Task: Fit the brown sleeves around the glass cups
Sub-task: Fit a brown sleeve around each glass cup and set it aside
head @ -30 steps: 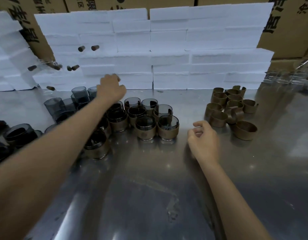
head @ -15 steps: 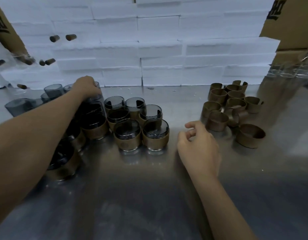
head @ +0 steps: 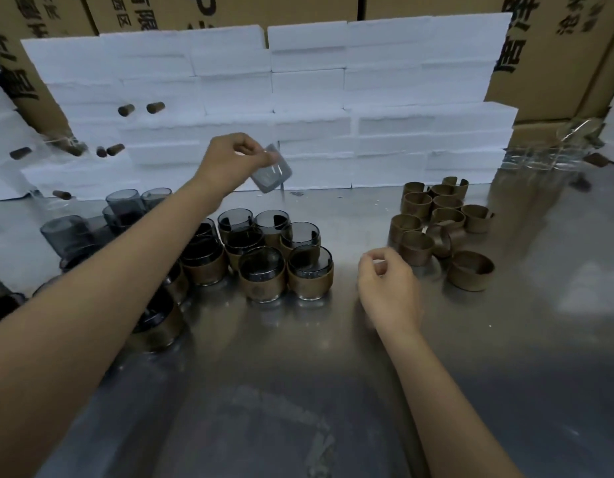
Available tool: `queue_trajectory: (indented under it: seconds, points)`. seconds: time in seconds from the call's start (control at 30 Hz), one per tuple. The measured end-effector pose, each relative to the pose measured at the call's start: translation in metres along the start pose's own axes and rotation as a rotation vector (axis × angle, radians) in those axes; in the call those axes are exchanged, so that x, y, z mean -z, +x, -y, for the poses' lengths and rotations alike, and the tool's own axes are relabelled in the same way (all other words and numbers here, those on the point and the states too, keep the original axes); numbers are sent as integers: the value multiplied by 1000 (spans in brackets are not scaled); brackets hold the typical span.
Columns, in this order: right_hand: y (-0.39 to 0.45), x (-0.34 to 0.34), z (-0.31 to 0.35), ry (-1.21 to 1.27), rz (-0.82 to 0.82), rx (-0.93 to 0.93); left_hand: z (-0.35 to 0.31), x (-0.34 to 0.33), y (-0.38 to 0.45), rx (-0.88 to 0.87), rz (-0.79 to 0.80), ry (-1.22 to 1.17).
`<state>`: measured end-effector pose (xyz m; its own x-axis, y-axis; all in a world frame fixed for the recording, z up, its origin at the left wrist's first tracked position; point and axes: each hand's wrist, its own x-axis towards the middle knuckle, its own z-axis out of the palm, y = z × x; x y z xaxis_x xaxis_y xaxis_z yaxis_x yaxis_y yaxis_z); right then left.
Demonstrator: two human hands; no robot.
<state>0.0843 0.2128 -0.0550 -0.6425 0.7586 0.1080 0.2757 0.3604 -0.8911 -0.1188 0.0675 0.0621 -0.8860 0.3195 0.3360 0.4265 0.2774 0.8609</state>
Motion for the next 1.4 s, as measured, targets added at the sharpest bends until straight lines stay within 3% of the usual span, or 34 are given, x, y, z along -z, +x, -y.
queue_trajectory:
  seconds: [0.17,0.27,0.37,0.5,0.7,0.83,1.07,1.23,1.4]
  points:
    - [-6,24,14,485,30,-127,-44,-26,-82,88,245,-440]
    - [-14,35,22,680,306,-245,-47,-46,-127,166,416,-697]
    - [-30,47,15,901,645,-247,-35,-63,-158,223,434,-866]
    - [-47,62,6,955,813,-236,-15,-68,-183,225,452,-884]
    - [-69,59,6,840,674,-217,-3,-70,-200,135,416,-704]
    - [-67,44,8,804,432,-238,-1,-74,-210,88,293,-542]
    - [-66,22,-3,526,107,-27,-3,-85,-215,83,26,-462]
    - [-67,25,-9,444,-7,90,-1,-90,-216,118,96,-398]
    - [-65,25,-10,502,48,-30,4,-92,-214,99,219,-319]
